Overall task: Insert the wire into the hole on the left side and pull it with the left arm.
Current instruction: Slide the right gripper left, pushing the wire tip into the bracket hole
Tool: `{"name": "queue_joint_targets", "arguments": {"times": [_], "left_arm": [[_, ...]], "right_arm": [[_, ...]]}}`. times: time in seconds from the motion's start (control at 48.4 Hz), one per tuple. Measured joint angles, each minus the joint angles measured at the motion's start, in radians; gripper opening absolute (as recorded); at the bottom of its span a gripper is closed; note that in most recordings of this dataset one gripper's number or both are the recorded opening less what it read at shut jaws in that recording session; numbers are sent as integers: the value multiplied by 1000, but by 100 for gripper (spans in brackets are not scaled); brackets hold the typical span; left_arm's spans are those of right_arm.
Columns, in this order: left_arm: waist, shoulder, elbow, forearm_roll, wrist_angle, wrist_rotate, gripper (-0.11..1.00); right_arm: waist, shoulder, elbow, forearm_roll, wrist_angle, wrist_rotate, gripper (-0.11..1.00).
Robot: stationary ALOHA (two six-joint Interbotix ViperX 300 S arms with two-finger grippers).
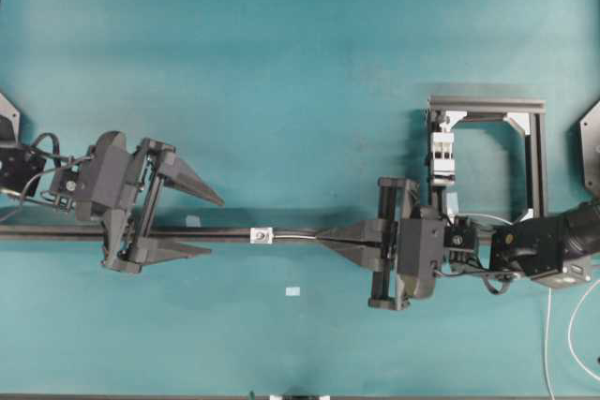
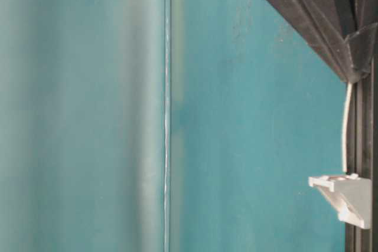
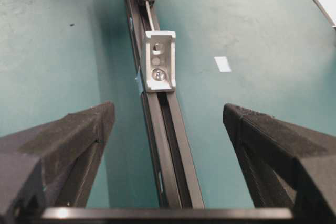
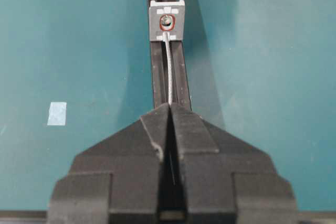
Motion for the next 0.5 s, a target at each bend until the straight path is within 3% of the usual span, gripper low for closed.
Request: {"name": "queue_joint_targets", "arguments": {"times": [0.495], "left_arm": [[0, -2, 0, 2, 0, 2, 66]], "right_arm": [[-6, 5, -6, -6, -6, 0, -2]]}}
